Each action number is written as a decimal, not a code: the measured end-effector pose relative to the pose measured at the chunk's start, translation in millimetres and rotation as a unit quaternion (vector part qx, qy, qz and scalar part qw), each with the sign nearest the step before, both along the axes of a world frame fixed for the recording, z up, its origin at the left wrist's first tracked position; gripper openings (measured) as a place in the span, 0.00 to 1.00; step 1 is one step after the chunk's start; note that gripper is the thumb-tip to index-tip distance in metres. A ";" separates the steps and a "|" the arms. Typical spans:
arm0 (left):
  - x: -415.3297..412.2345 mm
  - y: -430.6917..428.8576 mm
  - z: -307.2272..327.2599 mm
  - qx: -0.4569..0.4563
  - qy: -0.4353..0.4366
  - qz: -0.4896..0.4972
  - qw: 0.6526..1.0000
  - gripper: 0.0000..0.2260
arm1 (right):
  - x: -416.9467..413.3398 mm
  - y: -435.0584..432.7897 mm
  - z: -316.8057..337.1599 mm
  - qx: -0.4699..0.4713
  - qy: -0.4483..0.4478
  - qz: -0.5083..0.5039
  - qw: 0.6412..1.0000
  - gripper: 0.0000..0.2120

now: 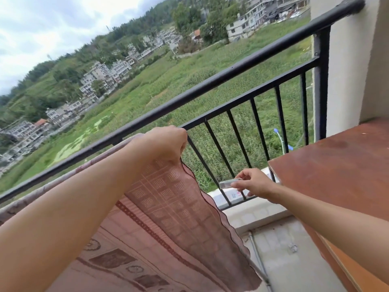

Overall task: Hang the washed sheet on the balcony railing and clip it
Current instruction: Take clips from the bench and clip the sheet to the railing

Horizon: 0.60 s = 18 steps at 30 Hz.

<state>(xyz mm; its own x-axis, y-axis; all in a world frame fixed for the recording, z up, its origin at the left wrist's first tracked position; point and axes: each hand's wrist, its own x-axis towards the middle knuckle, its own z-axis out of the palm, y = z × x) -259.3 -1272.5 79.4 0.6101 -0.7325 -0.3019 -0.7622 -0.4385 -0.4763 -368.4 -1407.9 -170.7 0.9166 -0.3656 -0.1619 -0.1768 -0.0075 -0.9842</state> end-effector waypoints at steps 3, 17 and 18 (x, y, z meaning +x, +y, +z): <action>1.0 -10.4 -8.9 0.053 0.036 0.052 0.997 0.13 | -5.1 -2.6 -2.7 0.003 -0.003 -0.005 1.000 0.12; -0.4 -6.2 -34.0 0.085 0.118 0.085 0.986 0.22 | 4.3 10.6 9.7 -0.135 -0.118 -0.026 0.983 0.11; -2.8 -4.0 -33.0 0.106 0.089 0.071 0.988 0.25 | 5.0 11.9 12.3 -0.144 -0.120 -0.021 0.982 0.12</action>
<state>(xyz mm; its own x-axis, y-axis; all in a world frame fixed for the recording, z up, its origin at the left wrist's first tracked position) -262.1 -1276.5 46.5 0.6248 -0.5523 -0.5519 -0.7807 -0.4508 -0.4328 -363.3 -1396.0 -158.4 0.8986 -0.4031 0.1733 0.0543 -0.2898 -0.9555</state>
